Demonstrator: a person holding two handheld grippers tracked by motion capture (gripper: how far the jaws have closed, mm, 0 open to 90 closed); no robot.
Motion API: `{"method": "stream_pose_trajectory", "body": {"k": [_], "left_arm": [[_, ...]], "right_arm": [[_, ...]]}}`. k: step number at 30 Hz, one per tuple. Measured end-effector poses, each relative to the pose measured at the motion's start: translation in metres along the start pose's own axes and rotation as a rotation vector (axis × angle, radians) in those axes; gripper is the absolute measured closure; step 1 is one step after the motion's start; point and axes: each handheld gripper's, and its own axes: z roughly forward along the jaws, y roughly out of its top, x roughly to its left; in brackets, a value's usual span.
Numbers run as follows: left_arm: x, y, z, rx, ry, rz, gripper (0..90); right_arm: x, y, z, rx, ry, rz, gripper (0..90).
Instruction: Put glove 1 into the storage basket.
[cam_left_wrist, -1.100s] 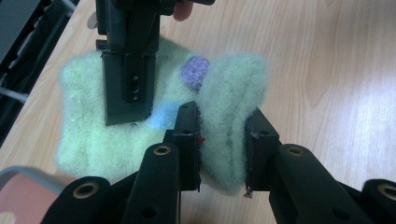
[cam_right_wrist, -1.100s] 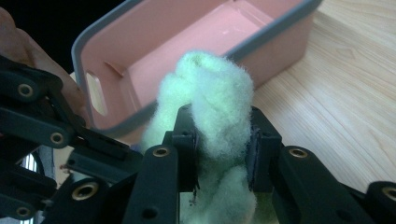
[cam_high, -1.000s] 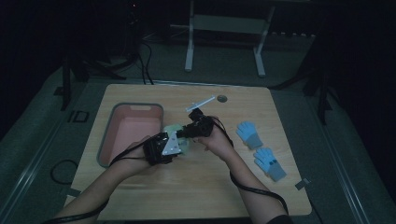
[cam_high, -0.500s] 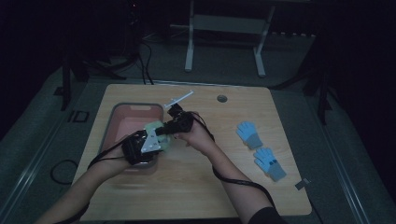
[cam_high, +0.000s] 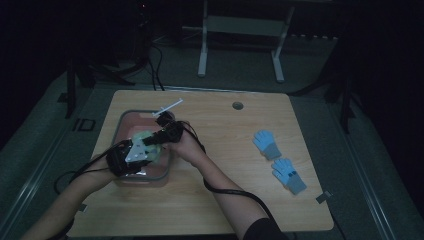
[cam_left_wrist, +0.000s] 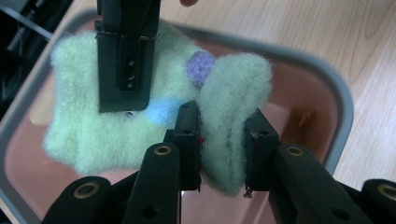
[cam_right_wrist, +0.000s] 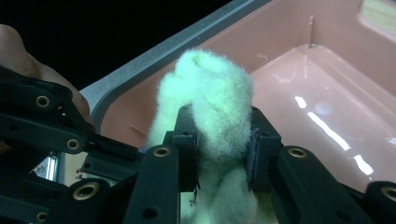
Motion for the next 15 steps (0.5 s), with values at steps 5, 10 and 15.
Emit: {"method": "stream_pose_trajectory", "body": {"k": [5,10,15], "left_arm": [[0.005,-0.011,0.008,0.012,-0.027,-0.006,72.2],[0.009,-0.01,0.019,0.034,-0.047,0.014,72.2],[0.01,-0.006,0.029,0.071,-0.072,0.039,72.2]], "right_arm": [[-0.002,-0.001,0.013,0.009,-0.005,0.01,70.7],[-0.008,-0.004,0.017,0.02,-0.026,0.025,71.0],[-0.013,-0.006,0.02,0.052,-0.052,0.031,70.7]]}}
